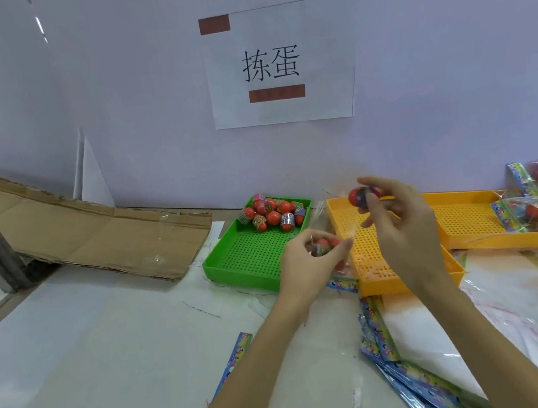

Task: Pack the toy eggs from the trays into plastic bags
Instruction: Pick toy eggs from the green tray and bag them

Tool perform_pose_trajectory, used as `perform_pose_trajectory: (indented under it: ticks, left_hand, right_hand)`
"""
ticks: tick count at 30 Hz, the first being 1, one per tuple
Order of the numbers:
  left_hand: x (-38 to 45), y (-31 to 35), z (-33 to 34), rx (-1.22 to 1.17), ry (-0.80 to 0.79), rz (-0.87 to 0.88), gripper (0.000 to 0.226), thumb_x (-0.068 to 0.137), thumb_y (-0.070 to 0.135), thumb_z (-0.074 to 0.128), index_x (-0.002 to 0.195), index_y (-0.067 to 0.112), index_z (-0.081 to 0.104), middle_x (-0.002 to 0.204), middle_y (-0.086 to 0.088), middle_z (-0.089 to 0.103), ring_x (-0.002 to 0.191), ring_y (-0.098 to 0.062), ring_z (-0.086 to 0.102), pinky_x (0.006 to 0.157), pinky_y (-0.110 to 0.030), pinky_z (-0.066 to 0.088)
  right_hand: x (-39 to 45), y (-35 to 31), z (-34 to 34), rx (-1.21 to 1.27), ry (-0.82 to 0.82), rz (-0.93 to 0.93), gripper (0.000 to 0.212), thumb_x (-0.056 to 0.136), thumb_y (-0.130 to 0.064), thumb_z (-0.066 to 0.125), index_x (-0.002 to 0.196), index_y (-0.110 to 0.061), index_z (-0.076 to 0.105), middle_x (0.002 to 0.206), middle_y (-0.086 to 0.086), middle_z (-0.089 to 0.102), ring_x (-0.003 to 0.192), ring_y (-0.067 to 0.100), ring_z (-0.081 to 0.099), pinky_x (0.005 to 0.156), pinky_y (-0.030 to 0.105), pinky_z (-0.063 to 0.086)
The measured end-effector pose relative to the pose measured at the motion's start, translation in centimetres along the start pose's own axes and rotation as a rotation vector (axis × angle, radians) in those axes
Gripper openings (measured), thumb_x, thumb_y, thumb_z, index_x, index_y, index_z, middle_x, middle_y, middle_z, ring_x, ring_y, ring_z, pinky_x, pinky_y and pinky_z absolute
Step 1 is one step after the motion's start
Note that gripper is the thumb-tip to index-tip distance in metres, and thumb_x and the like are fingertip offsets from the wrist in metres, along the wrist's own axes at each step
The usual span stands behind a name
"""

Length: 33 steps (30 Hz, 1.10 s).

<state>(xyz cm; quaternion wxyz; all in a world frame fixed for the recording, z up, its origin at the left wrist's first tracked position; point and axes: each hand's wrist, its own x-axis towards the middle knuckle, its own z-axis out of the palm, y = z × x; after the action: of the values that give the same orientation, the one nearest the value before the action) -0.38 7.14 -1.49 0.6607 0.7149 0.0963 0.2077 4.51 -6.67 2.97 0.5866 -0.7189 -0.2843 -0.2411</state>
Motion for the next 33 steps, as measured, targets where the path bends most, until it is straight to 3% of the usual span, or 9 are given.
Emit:
perform_pose_trajectory:
  ticks: [2, 5, 10, 17, 20, 23, 26, 29, 33]
  left_hand:
    - [-0.2, 0.2, 0.0, -0.041, -0.027, 0.005, 0.027, 0.084, 0.020, 0.088, 0.102, 0.008, 0.071, 0.094, -0.015, 0.076, 0.076, -0.029, 0.078, 0.071, -0.037, 0.065]
    - [-0.1, 0.3, 0.0, -0.033, -0.043, 0.054, 0.028, 0.083, 0.017, 0.088, 0.104, 0.008, 0.072, 0.096, -0.011, 0.076, 0.082, -0.033, 0.077, 0.074, -0.046, 0.066]
    - [-0.2, 0.4, 0.0, 0.131, -0.085, 0.161, 0.027, 0.079, 0.022, 0.091, 0.101, 0.017, 0.074, 0.090, 0.002, 0.077, 0.091, -0.018, 0.073, 0.083, -0.043, 0.062]
    - [-0.1, 0.3, -0.1, 0.172, -0.099, 0.213, 0.034, 0.077, 0.023, 0.093, 0.105, 0.020, 0.073, 0.091, 0.007, 0.079, 0.091, -0.010, 0.074, 0.086, -0.040, 0.062]
    - [-0.1, 0.4, -0.3, 0.187, -0.109, 0.240, 0.034, 0.077, 0.021, 0.093, 0.105, 0.020, 0.074, 0.092, 0.007, 0.079, 0.090, -0.008, 0.073, 0.082, -0.030, 0.060]
    - [0.1, 0.4, -0.6, 0.226, -0.112, 0.277, 0.034, 0.077, 0.021, 0.093, 0.105, 0.021, 0.074, 0.093, 0.008, 0.078, 0.088, -0.009, 0.073, 0.083, -0.034, 0.060]
    - [0.2, 0.5, -0.8, 0.259, -0.107, 0.292, 0.035, 0.077, 0.026, 0.092, 0.107, 0.024, 0.073, 0.094, 0.011, 0.078, 0.091, -0.007, 0.073, 0.083, -0.034, 0.060]
    - [0.2, 0.5, -0.9, 0.294, -0.116, 0.285, 0.037, 0.078, 0.031, 0.091, 0.109, 0.028, 0.072, 0.094, 0.011, 0.077, 0.093, -0.007, 0.074, 0.085, -0.045, 0.061]
    - [-0.1, 0.7, -0.6, 0.312, -0.134, 0.310, 0.032, 0.081, 0.040, 0.086, 0.106, 0.027, 0.071, 0.087, 0.005, 0.075, 0.081, -0.018, 0.074, 0.075, -0.051, 0.061]
  right_hand:
    - [0.2, 0.7, -1.0, 0.074, 0.006, 0.084, 0.025, 0.105, -0.011, 0.058, 0.129, -0.012, 0.064, 0.111, 0.009, 0.067, 0.086, 0.013, 0.074, 0.067, 0.019, 0.058]
    - [1.0, 1.0, -1.3, 0.049, -0.061, 0.074, 0.021, 0.104, -0.010, 0.059, 0.124, -0.010, 0.064, 0.114, 0.012, 0.067, 0.087, 0.011, 0.076, 0.063, 0.025, 0.061]
    - [0.9, 1.0, -1.6, -0.043, -0.162, -0.040, 0.019, 0.103, -0.010, 0.061, 0.120, -0.013, 0.067, 0.115, 0.007, 0.062, 0.084, 0.011, 0.076, 0.057, 0.031, 0.061]
    - [1.2, 0.2, -2.1, -0.093, -0.089, -0.221, 0.020, 0.103, -0.015, 0.060, 0.121, -0.013, 0.067, 0.115, 0.007, 0.059, 0.081, 0.008, 0.074, 0.058, 0.018, 0.057]
    - [1.0, 0.6, -2.1, -0.137, -0.187, -0.170, 0.018, 0.103, -0.015, 0.059, 0.120, -0.017, 0.067, 0.113, 0.002, 0.058, 0.081, 0.008, 0.074, 0.052, 0.017, 0.053]
    - [1.0, 0.8, -2.2, -0.177, -0.233, -0.149, 0.019, 0.103, -0.016, 0.061, 0.119, -0.025, 0.066, 0.110, -0.004, 0.059, 0.078, 0.005, 0.072, 0.056, 0.012, 0.051]
    - [1.0, 0.5, -2.5, -0.157, -0.279, -0.106, 0.024, 0.099, -0.019, 0.067, 0.118, -0.033, 0.063, 0.104, -0.013, 0.066, 0.073, 0.006, 0.070, 0.060, 0.016, 0.054]
    - [0.8, 0.3, -2.4, -0.171, -0.348, -0.047, 0.022, 0.094, -0.027, 0.074, 0.110, -0.035, 0.063, 0.096, -0.024, 0.069, 0.068, 0.004, 0.070, 0.059, 0.016, 0.055]
    - [0.6, 0.1, -2.4, -0.202, -0.415, -0.028, 0.011, 0.093, -0.029, 0.075, 0.094, -0.039, 0.071, 0.089, -0.024, 0.072, 0.081, 0.001, 0.069, 0.064, 0.012, 0.052]
